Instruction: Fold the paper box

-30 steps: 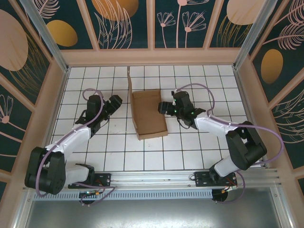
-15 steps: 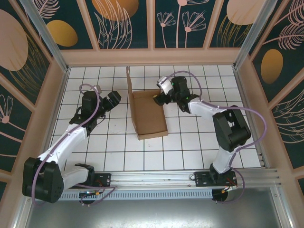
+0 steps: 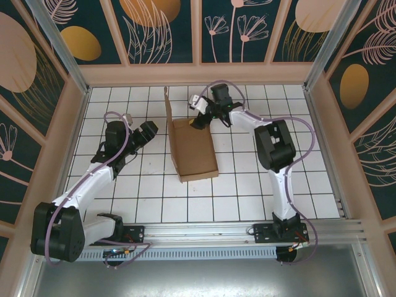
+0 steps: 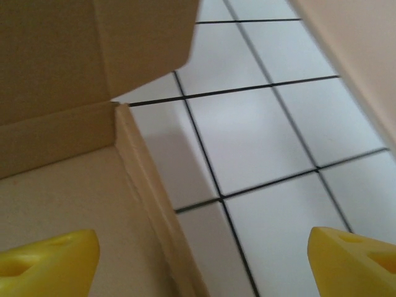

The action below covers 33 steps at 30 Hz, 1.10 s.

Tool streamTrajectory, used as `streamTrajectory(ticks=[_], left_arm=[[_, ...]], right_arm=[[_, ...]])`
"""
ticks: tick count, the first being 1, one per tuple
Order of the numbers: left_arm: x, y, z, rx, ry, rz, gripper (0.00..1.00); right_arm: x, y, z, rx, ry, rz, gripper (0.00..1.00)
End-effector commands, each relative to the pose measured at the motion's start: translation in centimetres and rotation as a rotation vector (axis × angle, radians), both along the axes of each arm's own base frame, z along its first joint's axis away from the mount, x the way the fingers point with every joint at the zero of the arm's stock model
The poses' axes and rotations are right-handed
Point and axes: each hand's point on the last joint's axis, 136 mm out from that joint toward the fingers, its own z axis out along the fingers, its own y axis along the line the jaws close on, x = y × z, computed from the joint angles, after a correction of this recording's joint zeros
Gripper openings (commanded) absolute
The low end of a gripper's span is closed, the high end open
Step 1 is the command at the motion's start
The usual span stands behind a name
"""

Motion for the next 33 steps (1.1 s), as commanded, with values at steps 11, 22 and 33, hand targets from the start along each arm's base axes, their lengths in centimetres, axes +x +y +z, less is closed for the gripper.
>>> streamTrajectory(ticks=[11,22,33], left_arm=[[0.7,-0.5,1.4,-0.036,-0.046,-0.02,0.81],[0.2,0.7,2.6,0.01,-0.075,0.028,0.81],[-0.7,3.4,3.5,0.073,-0.074,0.161,0.85]], right_arm=[[1.9,0.9,-4.7,-0.141,0.081,-0.13,0.68],[-0.6,-2.9,-4.9,-0.128,0.154,-0.341,0.35],[-4.9,-10.8,-4.9,-0.116,0.226,-0.796,0.28]])
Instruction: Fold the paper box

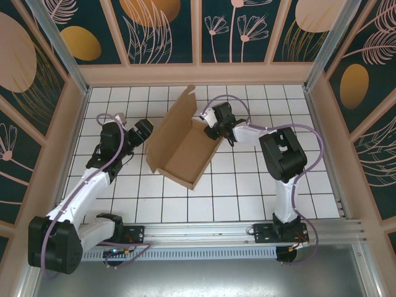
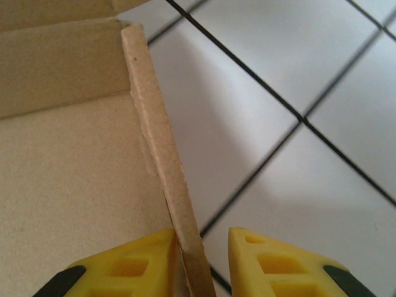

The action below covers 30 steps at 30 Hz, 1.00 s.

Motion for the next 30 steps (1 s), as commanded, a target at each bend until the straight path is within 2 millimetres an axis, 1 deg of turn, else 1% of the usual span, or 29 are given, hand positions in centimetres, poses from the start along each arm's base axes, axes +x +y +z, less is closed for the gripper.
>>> streamTrajectory(ticks=[1,3,4,7,9,11,12,13,16,17,19,20,22,23,26,28,30], left_arm=[[-0.1,1.5,1.5,0.035,-0.024,0.067,0.86],[-0.3,2.0,1.8,0.05,-0.032,0.088,0.87],[-0.5,2.2,1.9,0.056,-0.035,0.097,0.87],[-0.9,2.7,1.9,0.073,-0.034,0.113,0.88],[-1.1,2.7,1.7,0.071,-0.03,0.112,0.88],[-1.3,2.6,1.4,0.062,-0.028,0.109,0.88],[-1.5,2.6,1.2,0.06,-0.025,0.108,0.88],[-1.6,2.6,0.9,0.058,-0.019,0.108,0.88],[-2.0,2.3,0.2,0.056,-0.004,0.089,0.88],[-2.1,2.2,0.1,0.056,-0.001,0.081,0.88],[-2.3,1.9,0.1,0.064,-0.005,0.049,0.88],[-2.5,1.7,0.1,0.073,-0.004,0.035,0.88],[-2.8,1.8,0.1,0.091,-0.002,0.026,0.88],[-2.9,1.9,0.0,0.098,-0.004,0.028,0.88],[-3.4,2.2,0.2,0.112,-0.013,0.034,0.89],[-3.6,2.5,0.4,0.124,-0.018,0.042,0.89],[-3.9,2.9,0.6,0.147,-0.023,0.054,0.89]], right_arm=[[-1.7,-2.8,0.0,-0.025,0.019,-0.243,0.28],[-3.0,-4.0,0.5,-0.035,-0.009,-0.323,0.28],[-4.0,-4.2,1.0,-0.004,-0.014,-0.349,0.27],[-6.1,-4.7,2.4,0.138,0.001,-0.42,0.25],[-7.5,-4.9,2.7,0.231,0.031,-0.461,0.25],[-8.6,-5.0,2.6,0.3,0.06,-0.514,0.26],[-9.1,-5.1,2.5,0.319,0.072,-0.544,0.28],[-9.5,-5.2,2.3,0.336,0.078,-0.585,0.32],[-10.9,-4.4,2.1,0.388,0.134,-0.605,0.41],[-11.4,-4.1,2.2,0.397,0.149,-0.589,0.45],[-12.3,-3.3,2.9,0.413,0.178,-0.525,0.57],[-12.6,-3.1,3.3,0.407,0.185,-0.494,0.61],[-13.1,-3.1,4.3,0.384,0.183,-0.439,0.65],[-13.2,-3.1,4.8,0.381,0.182,-0.411,0.69],[-12.9,-3.5,5.5,0.361,0.208,-0.352,0.69],[-12.0,-4.1,5.6,0.333,0.214,-0.345,0.68],[-11.1,-4.2,5.4,0.301,0.221,-0.312,0.67]])
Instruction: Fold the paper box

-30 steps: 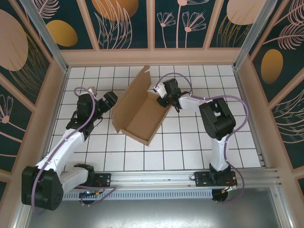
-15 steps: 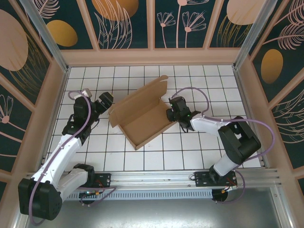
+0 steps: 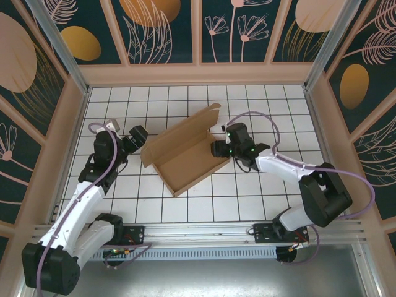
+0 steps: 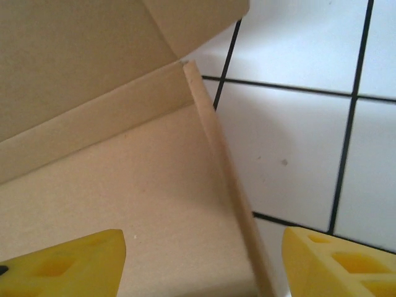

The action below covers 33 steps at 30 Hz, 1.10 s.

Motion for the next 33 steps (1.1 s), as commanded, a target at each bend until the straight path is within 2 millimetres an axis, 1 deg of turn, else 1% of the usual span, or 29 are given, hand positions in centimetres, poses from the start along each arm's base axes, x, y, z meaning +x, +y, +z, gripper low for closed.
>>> streamTrajectory(ticks=[1,3,6,7,9,12,14,18,19,21,24,26,29,31,33], left_arm=[[-0.7,1.0,-0.1,0.065,0.003,0.016,0.89],[-0.9,1.7,0.6,0.103,-0.014,0.038,0.89],[-1.1,2.6,1.7,0.148,-0.039,0.072,0.9],[-1.2,2.8,1.9,0.156,-0.047,0.079,0.9],[-1.3,3.1,2.4,0.172,-0.06,0.089,0.9],[-1.5,3.3,2.6,0.188,-0.07,0.094,0.9],[-1.5,3.3,2.7,0.182,-0.074,0.095,0.9],[-1.3,3.2,2.8,0.176,-0.08,0.092,0.9],[-1.3,3.2,2.8,0.176,-0.08,0.093,0.9],[-1.3,3.2,2.9,0.176,-0.081,0.092,0.9],[-1.3,3.2,2.7,0.176,-0.078,0.093,0.9],[-1.3,3.1,2.7,0.174,-0.078,0.092,0.9],[-1.2,3.1,2.6,0.171,-0.076,0.092,0.9],[-1.1,3.1,2.6,0.168,-0.077,0.091,0.9],[-1.0,2.3,2.8,0.165,-0.099,0.05,0.89]], right_arm=[[0.5,0.3,-0.2,-0.054,0.029,0.119,0.66],[0.8,1.4,-0.6,-0.068,0.039,0.193,0.65],[1.8,1.8,-1.9,-0.114,0.053,0.219,0.62],[2.7,1.0,-2.3,-0.113,0.062,0.198,0.61],[3.0,1.4,-3.4,-0.122,0.09,0.221,0.59],[3.5,0.7,-5.1,-0.194,0.11,0.207,0.56],[4.0,0.2,-5.7,-0.228,0.105,0.188,0.52],[4.5,0.2,-6.7,-0.295,0.106,0.175,0.42],[4.6,-0.1,-6.9,-0.316,0.104,0.168,0.4],[4.4,0.0,-7.3,-0.384,0.086,0.162,0.33],[4.6,-0.9,-7.4,-0.455,0.054,0.121,0.22],[4.7,-1.6,-7.2,-0.484,0.039,0.086,0.17],[4.9,-2.3,-6.8,-0.496,0.035,0.024,0.13],[4.9,-2.9,-6.8,-0.515,0.033,-0.017,0.12],[4.7,-3.5,-7.0,-0.53,0.034,-0.054,0.11]])
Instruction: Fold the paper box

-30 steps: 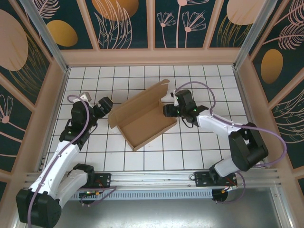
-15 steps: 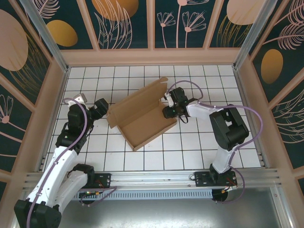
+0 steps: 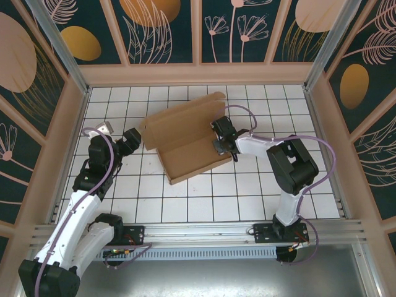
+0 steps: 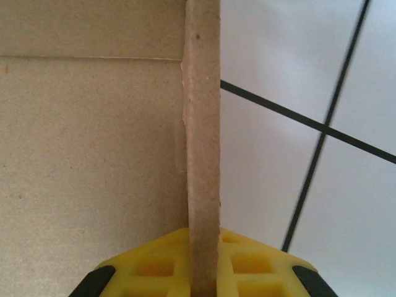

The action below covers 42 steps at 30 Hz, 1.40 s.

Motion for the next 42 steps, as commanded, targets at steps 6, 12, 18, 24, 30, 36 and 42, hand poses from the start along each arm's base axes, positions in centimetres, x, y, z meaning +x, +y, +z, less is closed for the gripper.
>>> streamTrajectory(ticks=[6,12,18,24,30,36,42], left_arm=[[0.7,-1.7,1.6,0.006,-0.078,-0.11,0.88],[1.4,-3.5,1.7,0.019,-0.091,-0.195,0.86],[1.7,-5.0,1.0,0.214,-0.056,-0.272,0.87],[2.1,-5.2,4.3,0.383,-0.117,-0.306,0.93],[2.2,-2.3,6.9,0.277,-0.21,-0.082,0.85],[0.6,-6.2,4.4,0.357,-0.358,-0.352,0.91],[1.4,-5.5,0.8,0.395,-0.377,-0.302,0.78]], right_arm=[[-0.2,-3.0,0.1,0.01,-0.035,-0.149,0.17],[-0.5,-4.7,0.9,0.133,-0.065,-0.227,0.25],[-0.1,-4.0,5.4,0.357,-0.139,-0.247,0.53],[-0.9,-2.4,17.3,0.613,-0.415,-0.09,0.6],[-5.0,-1.7,24.1,0.672,-0.762,0.231,0.58],[-3.1,-2.8,24.6,0.509,-0.826,0.331,0.64],[-0.3,-4.4,23.2,0.443,-0.896,0.552,0.61]])
